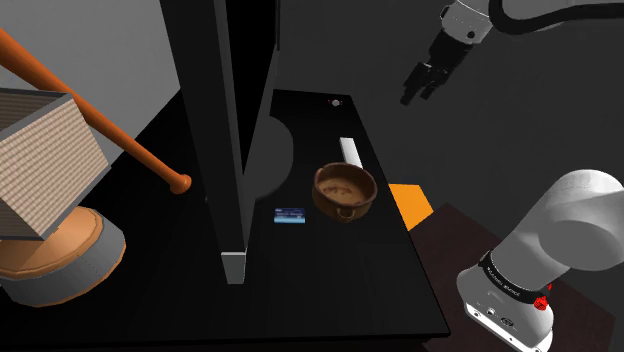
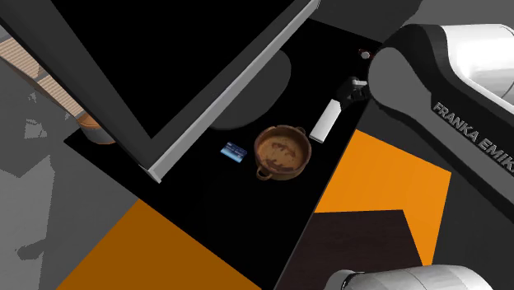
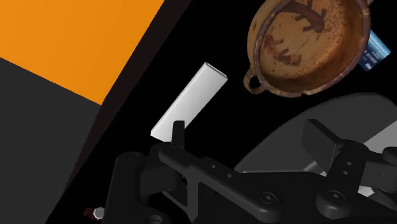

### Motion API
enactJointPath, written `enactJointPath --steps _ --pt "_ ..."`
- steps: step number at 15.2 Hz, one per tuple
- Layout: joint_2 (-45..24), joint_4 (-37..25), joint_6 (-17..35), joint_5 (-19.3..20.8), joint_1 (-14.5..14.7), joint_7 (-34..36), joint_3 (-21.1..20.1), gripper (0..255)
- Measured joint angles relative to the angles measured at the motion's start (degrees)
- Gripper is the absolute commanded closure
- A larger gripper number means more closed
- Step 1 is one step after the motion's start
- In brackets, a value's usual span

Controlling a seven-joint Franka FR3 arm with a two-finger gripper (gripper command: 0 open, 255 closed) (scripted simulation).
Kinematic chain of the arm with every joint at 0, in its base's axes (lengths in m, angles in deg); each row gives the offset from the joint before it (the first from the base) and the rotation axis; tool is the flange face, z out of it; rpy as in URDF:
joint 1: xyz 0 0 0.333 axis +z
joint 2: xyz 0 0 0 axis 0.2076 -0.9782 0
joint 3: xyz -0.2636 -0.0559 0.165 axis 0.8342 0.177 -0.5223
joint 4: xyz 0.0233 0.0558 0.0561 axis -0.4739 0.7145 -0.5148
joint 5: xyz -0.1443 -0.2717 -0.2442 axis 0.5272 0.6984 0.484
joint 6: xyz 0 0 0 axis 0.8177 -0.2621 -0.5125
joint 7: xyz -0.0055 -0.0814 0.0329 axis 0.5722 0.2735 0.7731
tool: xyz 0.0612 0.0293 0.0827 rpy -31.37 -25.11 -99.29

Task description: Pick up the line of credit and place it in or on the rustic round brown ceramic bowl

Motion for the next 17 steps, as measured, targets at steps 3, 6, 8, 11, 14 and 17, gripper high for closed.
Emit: enactJointPath --steps 3,6,8,11,14,17 --pt "-1.62 3.39 6.65 -1.33 2.67 -2.95 0.22 0" --pt "-3.92 6.25 13.54 -2.85 5.59 -6.03 0.42 0" --pt "-6.69 7.03 18.17 -4.07 7.82 -8.06 0.47 0" --pt "-10.97 8.94 25.89 -6.22 11.37 -11.88 1.04 0" --pt "-14.91 10.33 32.83 -8.84 15.35 -16.21 1.85 0" --pt "-19.64 10.63 39.36 -12.44 20.21 -21.23 3.05 0"
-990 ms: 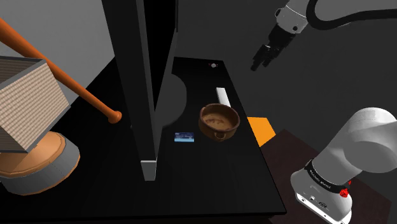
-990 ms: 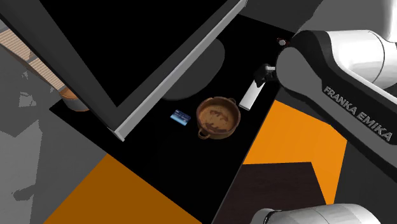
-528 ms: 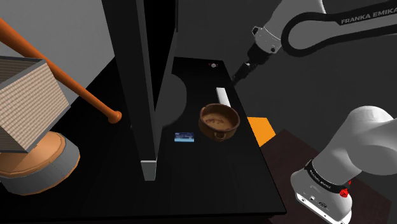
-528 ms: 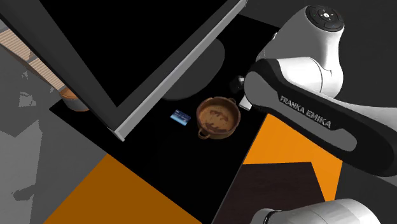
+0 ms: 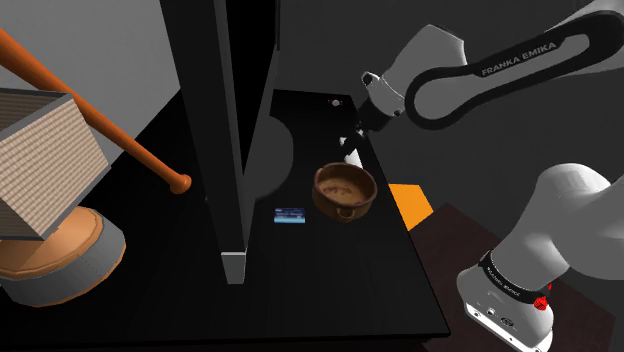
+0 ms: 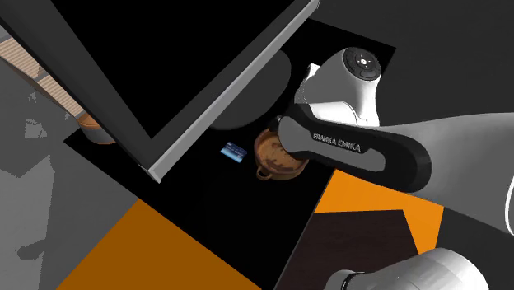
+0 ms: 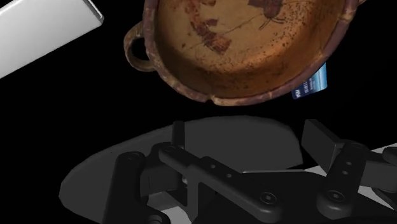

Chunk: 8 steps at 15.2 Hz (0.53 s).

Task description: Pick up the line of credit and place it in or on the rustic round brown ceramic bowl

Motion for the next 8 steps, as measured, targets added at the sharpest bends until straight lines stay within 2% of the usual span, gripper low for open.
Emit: enactJointPath --steps 3,5,7,8 --pt "-4.89 0.12 6.45 -5.43 6.05 -7.02 2.46 0" --pt "-8.86 -1.21 9.96 -10.92 11.09 -13.51 5.00 0" --pt "-12.58 -2.48 13.21 -18.29 16.96 -20.64 7.05 0" --pt "-14.16 -3.02 14.49 -23.18 19.96 -25.66 8.58 0"
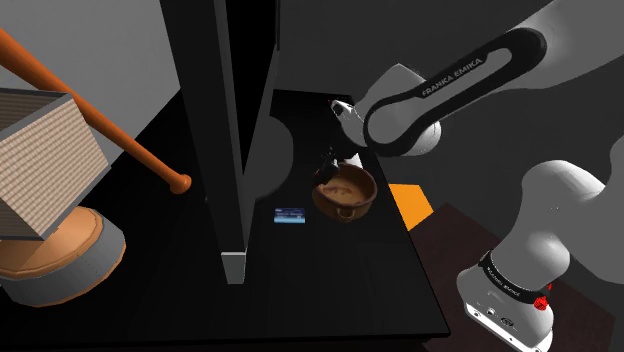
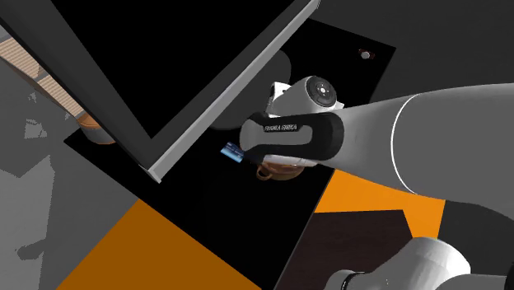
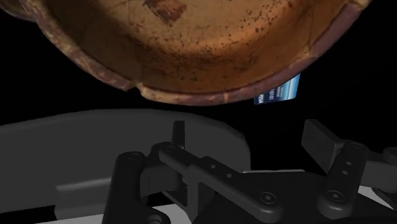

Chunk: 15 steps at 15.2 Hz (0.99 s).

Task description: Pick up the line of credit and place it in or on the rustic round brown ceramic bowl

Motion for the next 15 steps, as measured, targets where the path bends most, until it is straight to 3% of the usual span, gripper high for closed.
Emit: enactJointPath --steps 3,6,9,15 --pt "-5.76 -3.68 2.25 -18.02 7.31 -17.31 1.71 0" --pt "-12.32 -9.22 2.18 -37.04 9.26 -36.56 -0.36 0" --pt "-16.21 -12.56 1.74 -47.05 8.91 -47.25 -2.38 0" --pt "-22.60 -17.75 1.34 -56.07 8.26 -55.21 -3.82 0"
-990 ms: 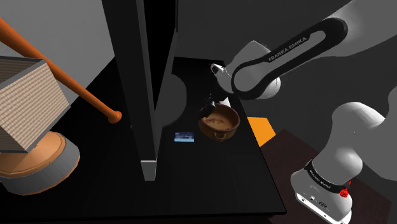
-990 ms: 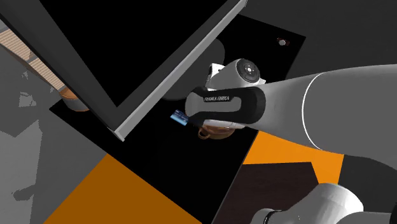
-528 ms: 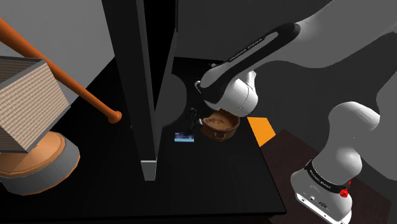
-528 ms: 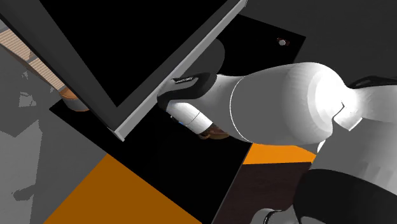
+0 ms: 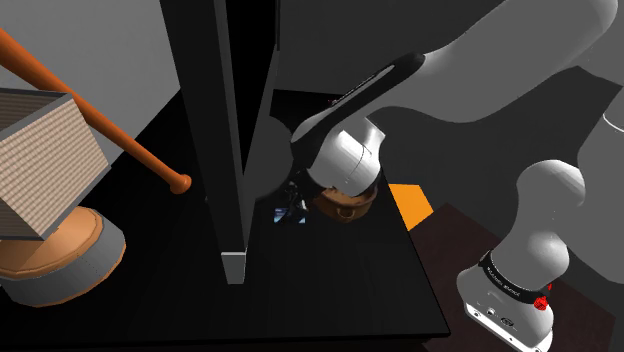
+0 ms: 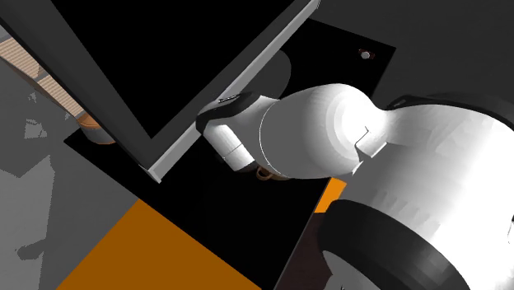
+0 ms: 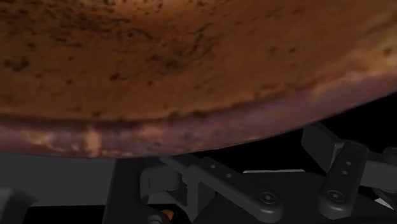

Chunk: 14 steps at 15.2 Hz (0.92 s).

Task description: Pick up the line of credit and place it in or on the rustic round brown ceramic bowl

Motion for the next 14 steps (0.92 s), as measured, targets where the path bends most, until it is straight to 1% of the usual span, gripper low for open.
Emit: enactJointPath --steps 6,7,14 --pt "-0.82 -0.69 -0.12 -0.97 -0.12 -0.88 -0.09 0" --pt "-0.83 -0.70 -0.12 -0.98 -0.12 -0.89 -0.09 255" --pt "-0.83 -0.72 -0.12 -0.98 -0.13 -0.88 -0.09 255"
